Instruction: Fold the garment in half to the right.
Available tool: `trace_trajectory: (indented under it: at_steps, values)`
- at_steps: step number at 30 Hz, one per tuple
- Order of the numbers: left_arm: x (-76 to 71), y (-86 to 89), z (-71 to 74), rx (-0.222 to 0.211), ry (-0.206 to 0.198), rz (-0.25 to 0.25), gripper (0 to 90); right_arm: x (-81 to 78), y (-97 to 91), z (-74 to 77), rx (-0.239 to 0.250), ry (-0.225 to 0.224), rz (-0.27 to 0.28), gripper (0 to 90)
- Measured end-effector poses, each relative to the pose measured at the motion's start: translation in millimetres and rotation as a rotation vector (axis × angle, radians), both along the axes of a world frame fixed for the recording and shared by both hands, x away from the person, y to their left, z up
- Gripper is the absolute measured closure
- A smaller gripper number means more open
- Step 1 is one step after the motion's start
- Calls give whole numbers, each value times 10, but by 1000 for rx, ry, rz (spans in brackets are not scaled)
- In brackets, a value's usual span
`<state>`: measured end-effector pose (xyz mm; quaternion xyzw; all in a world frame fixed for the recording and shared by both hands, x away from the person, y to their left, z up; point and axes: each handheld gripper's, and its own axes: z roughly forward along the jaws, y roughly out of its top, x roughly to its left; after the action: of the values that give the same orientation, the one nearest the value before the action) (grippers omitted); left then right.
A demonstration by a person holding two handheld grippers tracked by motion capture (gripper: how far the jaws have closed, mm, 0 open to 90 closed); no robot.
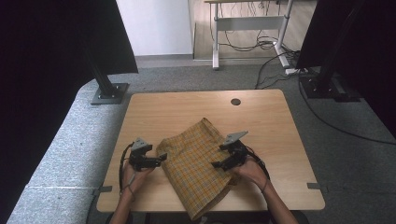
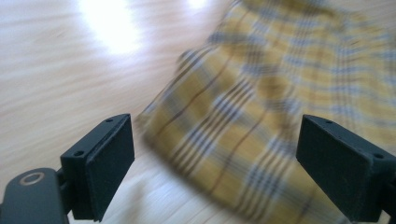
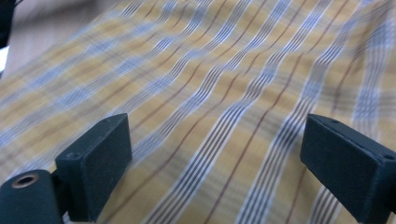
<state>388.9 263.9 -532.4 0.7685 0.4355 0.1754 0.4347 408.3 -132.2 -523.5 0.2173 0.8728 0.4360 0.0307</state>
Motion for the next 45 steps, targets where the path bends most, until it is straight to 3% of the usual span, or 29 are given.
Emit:
trace_trajectory:
  at_steps: [4, 6, 8, 11, 15, 19, 21, 23, 26, 29, 31, 33, 36, 38, 40, 42, 45]
  values:
    - [-36, 135, -48, -6, 16, 40, 115, -155, -93, -121, -54, 22, 30, 75]
    - [-60, 179, -52, -5, 18, 54, 116, -210, -123, -204, -67, 30, 12, 77]
    - [-82, 214, -52, 2, 18, 66, 116, -256, -142, -290, -48, 33, -17, 77]
    - [-112, 248, -66, 19, 23, 82, 116, -341, -134, -343, -41, -13, -65, 80]
    - [-138, 263, -103, 60, 44, 95, 115, -423, -110, -342, -62, -17, -157, 83]
    - [-156, 222, -122, 108, 52, 90, 111, -458, -119, -342, -67, -21, -294, 84]
    - [-151, 192, -138, 133, 55, 87, 108, -470, -130, -347, -60, -22, -369, 84]
    - [-140, 164, -163, 155, 65, 81, 103, -483, -147, -355, -46, -23, -409, 83]
    - [-135, 120, -203, 190, 74, 72, 94, -495, -195, -314, -14, -22, -385, 86]
    - [-138, 96, -212, 194, 66, 63, 78, -525, -287, -142, 35, -62, -300, 110]
    - [-136, 88, -215, 193, 65, 62, 70, -520, -352, -54, 41, -83, -245, 107]
    - [-136, 88, -215, 196, 65, 52, 69, -464, -396, -57, 20, -42, -173, 100]
    - [-137, 88, -216, 196, 65, 45, 67, -375, -406, -191, 13, 9, -114, 101]
    - [-137, 88, -216, 196, 66, 44, 65, -349, -375, -304, -9, 29, -107, 101]
    - [-136, 88, -216, 196, 66, 43, 63, -356, -352, -329, -19, 11, -112, 106]
    - [-130, 89, -217, 197, 68, 40, 60, -388, -303, -314, -70, -15, -129, 120]
    - [-127, 89, -218, 198, 70, 43, 50, -446, -236, -303, -108, -22, -202, 121]
